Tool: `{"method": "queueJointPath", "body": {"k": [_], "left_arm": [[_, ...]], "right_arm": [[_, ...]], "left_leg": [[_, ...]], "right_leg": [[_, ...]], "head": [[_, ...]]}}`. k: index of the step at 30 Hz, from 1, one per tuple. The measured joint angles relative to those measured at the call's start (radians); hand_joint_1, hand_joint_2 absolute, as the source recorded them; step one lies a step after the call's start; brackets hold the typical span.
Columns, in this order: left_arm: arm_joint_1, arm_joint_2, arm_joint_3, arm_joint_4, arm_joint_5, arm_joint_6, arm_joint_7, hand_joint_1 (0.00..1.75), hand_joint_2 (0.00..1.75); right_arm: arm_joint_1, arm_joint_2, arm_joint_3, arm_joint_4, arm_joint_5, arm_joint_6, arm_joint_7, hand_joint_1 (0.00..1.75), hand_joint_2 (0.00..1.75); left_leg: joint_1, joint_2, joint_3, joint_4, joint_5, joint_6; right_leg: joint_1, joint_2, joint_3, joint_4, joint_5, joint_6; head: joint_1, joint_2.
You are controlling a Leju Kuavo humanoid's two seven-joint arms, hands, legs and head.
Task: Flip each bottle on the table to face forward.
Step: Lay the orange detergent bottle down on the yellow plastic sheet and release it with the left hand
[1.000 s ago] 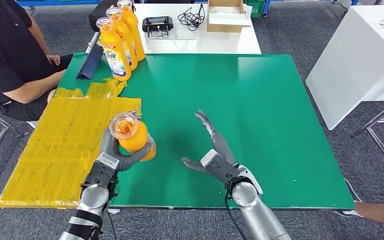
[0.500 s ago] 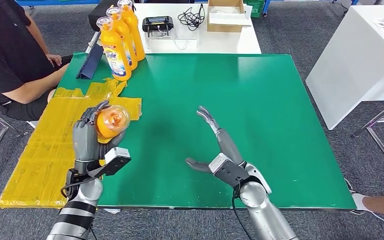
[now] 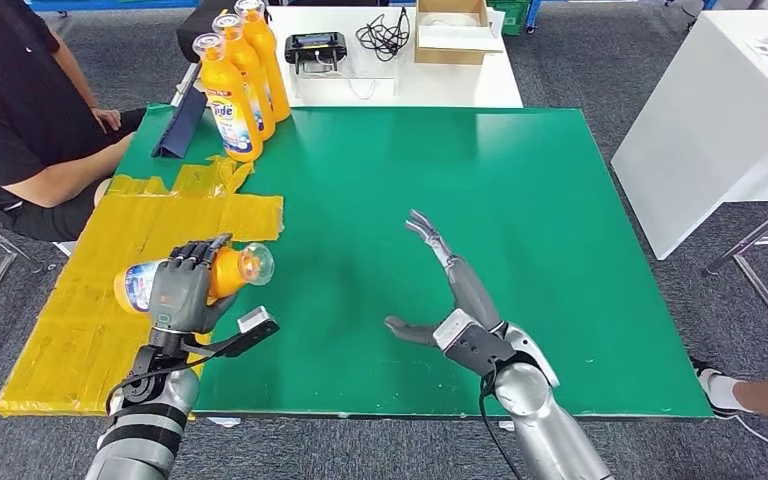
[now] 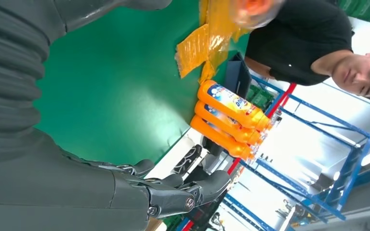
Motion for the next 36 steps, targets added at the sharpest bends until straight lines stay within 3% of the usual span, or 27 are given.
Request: {"method": "queueJointPath", "body": {"k": [4, 5, 8, 9, 16, 21, 24, 26, 28, 31, 36], "left_arm": [[-0.026, 0.025, 0.002, 0.087, -0.072, 0.003, 0.096, 1.75, 1.75], [-0.035, 0.033, 0.0, 0.116, -0.069, 0.006, 0.109, 1.31, 1.75], [-0.059, 0.054, -0.004, 0.198, -0.057, 0.012, 0.118, 0.0, 0.44], [-0.066, 0.059, -0.005, 0.223, -0.055, 0.012, 0.114, 0.0, 0.0], [-0.169, 0.078, -0.034, 0.469, -0.157, -0.027, 0.208, 0.0, 0.0], [-0.223, 0.093, -0.1, 0.562, -0.185, -0.061, 0.285, 0.0, 0.0], [-0.241, 0.107, -0.137, 0.588, -0.148, -0.09, 0.249, 0.0, 0.0], [-0.246, 0.113, -0.136, 0.592, -0.041, -0.105, 0.145, 0.0, 0.0], [-0.247, 0.113, -0.114, 0.581, 0.152, -0.162, -0.021, 0.0, 0.0], [-0.239, 0.102, -0.055, 0.497, 0.531, -0.375, -0.198, 0.0, 0.0], [-0.158, 0.071, -0.011, 0.148, 1.047, -0.769, -0.237, 0.0, 0.0]], "right_arm": [[0.0, -0.013, 0.009, -0.009, -0.008, -0.002, 0.008, 0.0, 1.75], [0.0, -0.016, 0.011, -0.014, -0.009, -0.003, 0.013, 0.0, 1.75], [0.005, -0.029, 0.015, -0.027, -0.003, -0.006, 0.029, 0.0, 1.75], [0.006, -0.033, 0.015, -0.03, -0.001, -0.006, 0.031, 0.0, 1.75], [0.016, -0.049, 0.018, -0.035, 0.032, -0.008, 0.038, 0.0, 1.75], [0.016, -0.052, 0.02, -0.035, 0.045, -0.008, 0.038, 0.0, 1.75], [0.017, -0.054, 0.02, -0.035, 0.052, -0.005, 0.038, 0.0, 1.75], [0.021, -0.055, 0.019, -0.035, 0.068, -0.012, 0.035, 0.0, 0.87], [0.03, -0.056, 0.019, -0.036, 0.11, -0.044, 0.026, 0.0, 0.0], [0.051, -0.053, 0.019, -0.053, 0.214, -0.139, 0.016, 0.0, 0.0], [0.104, 0.001, -0.013, -0.111, 0.17, -0.212, -0.086, 0.0, 0.0]], "left_leg": [[0.0, 0.0, 0.0, 0.0, 0.0, 0.0], [0.0, 0.0, 0.0, 0.0, 0.0, 0.0], [0.0, 0.0, 0.0, 0.0, 0.0, 0.0], [0.0, 0.0, 0.0, 0.0, 0.0, 0.0], [0.0, -0.002, 0.001, 0.0, 0.0, 0.0], [-0.001, -0.002, 0.003, 0.0, 0.0, 0.0], [-0.001, -0.003, 0.004, 0.0, 0.0, 0.0], [-0.001, -0.003, 0.005, 0.0, 0.001, 0.0], [-0.001, -0.003, 0.006, 0.0, 0.001, -0.001], [-0.001, -0.003, 0.006, 0.0, 0.002, -0.001], [0.0, -0.001, 0.005, 0.0, 0.002, -0.001]], "right_leg": [[0.0, 0.0, 0.0, 0.0, 0.0, 0.0], [0.0, 0.0, 0.0, 0.0, 0.0, 0.0], [0.0, 0.0, 0.0, 0.0, 0.0, 0.0], [0.0, 0.0, 0.0, 0.0, 0.0, 0.0], [-0.001, -0.002, 0.002, 0.0, 0.0, 0.0], [-0.001, -0.003, 0.004, 0.0, 0.0, 0.0], [-0.001, -0.004, 0.006, 0.0, 0.0, 0.0], [-0.001, -0.004, 0.007, 0.0, 0.0, 0.0], [-0.001, -0.004, 0.007, 0.0, 0.0, 0.0], [-0.001, -0.004, 0.007, 0.0, 0.0, 0.0], [-0.001, -0.002, 0.005, 0.002, 0.0, 0.0]], "head": [[0.0, 0.0], [0.0, 0.0], [0.0, 0.0], [0.0, 0.0], [0.0, 0.0], [0.0, 0.0], [0.0, 0.0], [0.0, 0.0], [0.0, 0.0], [0.0, 0.0], [0.0, 0.0]]}}
